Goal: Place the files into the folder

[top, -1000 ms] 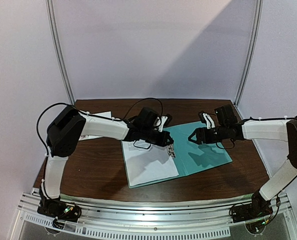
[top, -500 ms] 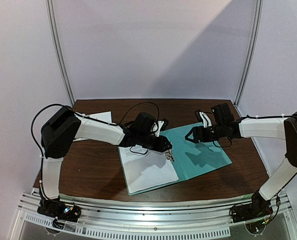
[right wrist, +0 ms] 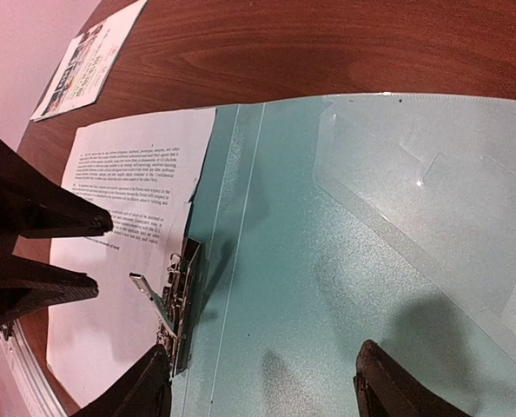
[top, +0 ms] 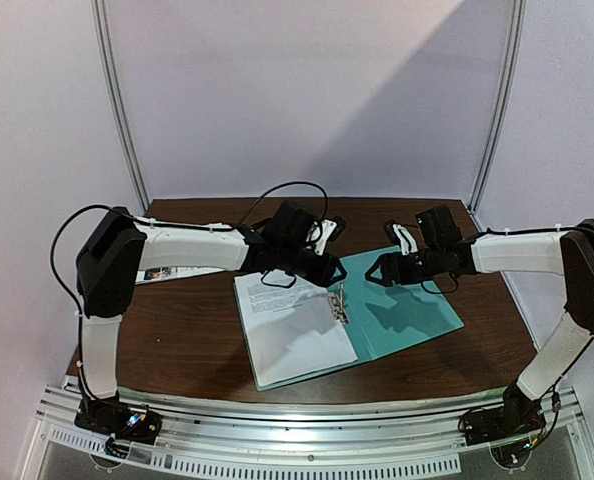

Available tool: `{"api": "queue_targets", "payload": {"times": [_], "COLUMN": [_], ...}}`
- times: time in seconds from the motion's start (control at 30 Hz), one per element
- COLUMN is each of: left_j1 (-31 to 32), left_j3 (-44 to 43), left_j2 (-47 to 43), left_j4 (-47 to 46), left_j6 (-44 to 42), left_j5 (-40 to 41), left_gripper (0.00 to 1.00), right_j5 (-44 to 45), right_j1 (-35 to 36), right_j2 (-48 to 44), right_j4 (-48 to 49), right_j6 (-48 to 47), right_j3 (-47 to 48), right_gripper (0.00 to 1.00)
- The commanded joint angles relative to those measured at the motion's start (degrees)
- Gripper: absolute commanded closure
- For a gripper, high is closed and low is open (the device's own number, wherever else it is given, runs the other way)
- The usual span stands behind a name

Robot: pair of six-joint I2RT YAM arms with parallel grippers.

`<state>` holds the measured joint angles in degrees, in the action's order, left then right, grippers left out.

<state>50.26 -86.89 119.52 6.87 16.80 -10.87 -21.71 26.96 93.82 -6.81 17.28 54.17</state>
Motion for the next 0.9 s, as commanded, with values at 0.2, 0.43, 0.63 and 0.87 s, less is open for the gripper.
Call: {"api": "queue_targets", "payload": {"times": [0.2, 0.43, 0.63, 0.87], "left_j1": [0.55, 1.06, 1.33, 1.42], "left_j3": [-7.01, -9.37, -9.26, -9.82], "left_j2": [3.43, 5.52, 5.87, 6.82], "left_j4": [9.68, 12.73, 12.59, 12.09], "left_j6": [-8.11, -9.7, -9.52, -9.22], "left_j5": [1.36, 0.79, 1.04, 0.51], "left_gripper": [0.76, 0.77, 0.81, 0.84], "right_j5": [0.7, 1.09, 0.95, 0.97], "right_j1": [0.53, 0.54, 0.54, 0.55], "right_j2": [1.28, 1.75, 2.15, 2.33], "right_j4": [0.11, 0.06, 0.13, -0.04], "right_j6": [0.02, 0.01, 0.17, 0.15], "right_j3": [0.42, 0.4, 0.61, 0.67], "right_gripper": [0.28, 0.28, 0.28, 0.28]}}
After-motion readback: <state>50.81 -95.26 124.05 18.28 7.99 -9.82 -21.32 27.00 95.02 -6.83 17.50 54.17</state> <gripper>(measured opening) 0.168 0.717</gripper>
